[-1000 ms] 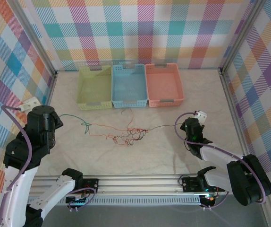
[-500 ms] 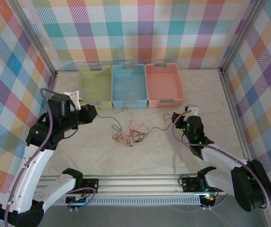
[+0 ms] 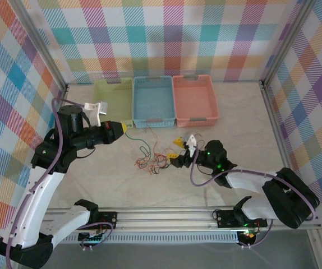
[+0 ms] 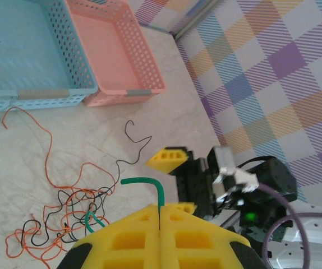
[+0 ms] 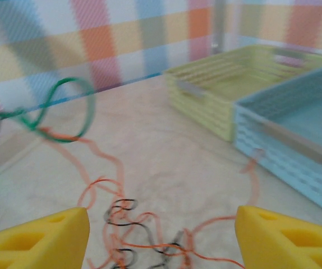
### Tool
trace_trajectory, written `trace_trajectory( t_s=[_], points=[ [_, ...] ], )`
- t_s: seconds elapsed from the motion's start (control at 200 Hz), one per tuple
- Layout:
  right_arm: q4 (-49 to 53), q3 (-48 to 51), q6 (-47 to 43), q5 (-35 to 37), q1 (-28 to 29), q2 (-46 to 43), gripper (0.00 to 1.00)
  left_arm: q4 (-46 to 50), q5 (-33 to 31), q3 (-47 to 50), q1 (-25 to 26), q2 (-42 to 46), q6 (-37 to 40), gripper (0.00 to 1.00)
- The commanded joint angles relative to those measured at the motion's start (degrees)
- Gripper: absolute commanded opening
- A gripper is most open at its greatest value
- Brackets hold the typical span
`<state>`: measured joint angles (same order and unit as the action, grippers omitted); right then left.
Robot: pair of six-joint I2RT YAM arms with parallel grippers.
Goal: Untangle the cables
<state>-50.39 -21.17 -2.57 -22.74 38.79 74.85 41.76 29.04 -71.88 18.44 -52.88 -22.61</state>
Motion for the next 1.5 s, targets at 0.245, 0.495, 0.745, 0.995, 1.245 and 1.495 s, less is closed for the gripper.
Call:
trace_trajectory(
  t_s=[0.245, 0.495, 0.745, 0.995, 1.245, 1.495],
  points=[
    [-5.95, -7.71, -11.3, -10.04, 5.75, 10.39, 0.74, -0.31, 7.0, -2.63, -0.33, -0.11, 1.0, 0.0],
    [-8.89, -10.9, -11.75, -10.3, 7.65, 16.52, 0.69, -2.04, 9.41, -1.44, 0.11, -0.44, -0.37, 0.0],
    [-9.98, -11.65, -11.66, -10.18, 8.15, 18.34, 0.44, -1.86, 9.82, -0.96, 0.72, -1.04, -0.18, 0.0],
    [-11.47, -8.97, -13.26, -4.79, 8.15, 15.92, 0.0, -1.53, 8.0, 0.42, 0.99, -1.38, 0.5, 0.0],
    [-0.21, -8.88, -18.09, -2.85, 8.15, 9.87, 0.0, 4.78, -0.3, -0.49, 1.08, -2.54, 3.78, 0.0],
    [4.11, -8.19, -22.08, 5.44, 8.15, 7.2, 0.0, 10.76, -2.77, -0.33, 1.08, -5.59, 7.21, 0.0]
  ],
)
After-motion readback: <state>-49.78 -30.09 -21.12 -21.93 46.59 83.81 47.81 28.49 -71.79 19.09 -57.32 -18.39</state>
